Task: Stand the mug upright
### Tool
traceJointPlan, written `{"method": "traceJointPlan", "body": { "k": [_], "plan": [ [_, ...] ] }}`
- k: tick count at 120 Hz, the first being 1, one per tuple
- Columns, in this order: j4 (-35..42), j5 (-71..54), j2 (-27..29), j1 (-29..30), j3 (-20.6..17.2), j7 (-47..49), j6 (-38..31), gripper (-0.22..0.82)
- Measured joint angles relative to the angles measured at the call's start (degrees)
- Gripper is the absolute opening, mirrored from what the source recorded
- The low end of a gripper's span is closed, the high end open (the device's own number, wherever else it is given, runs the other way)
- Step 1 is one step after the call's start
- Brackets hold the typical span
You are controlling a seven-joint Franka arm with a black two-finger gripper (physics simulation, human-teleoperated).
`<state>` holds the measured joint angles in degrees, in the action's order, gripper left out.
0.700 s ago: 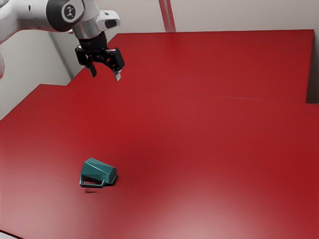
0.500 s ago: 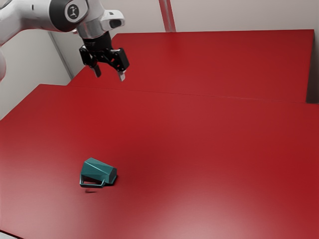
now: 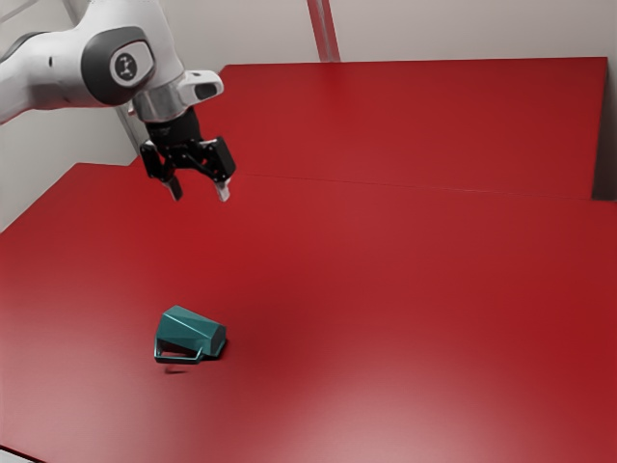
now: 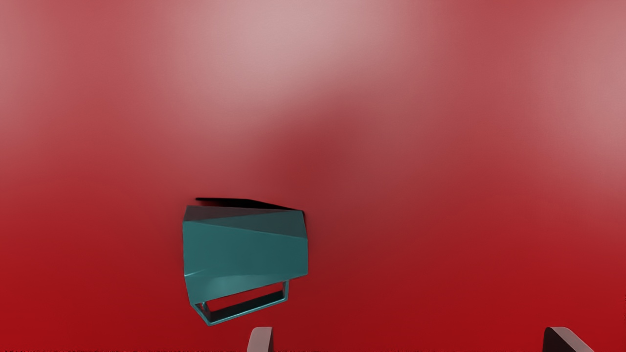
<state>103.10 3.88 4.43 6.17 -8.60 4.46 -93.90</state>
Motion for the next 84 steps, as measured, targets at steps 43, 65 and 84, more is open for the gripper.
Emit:
{"method": "traceJointPlan", "body": {
  "k": [43,65,84],
  "plan": [
    [13.53,12.19,0.72,11.82,0.27,-7.96,-6.86,0.60],
    [18.35,14.95,-0.07,17.97,0.33,-14.69,-6.37,0.60],
    [21.99,17.58,-0.68,23.13,0.33,-22.71,-6.99,0.60]
  ]
}}
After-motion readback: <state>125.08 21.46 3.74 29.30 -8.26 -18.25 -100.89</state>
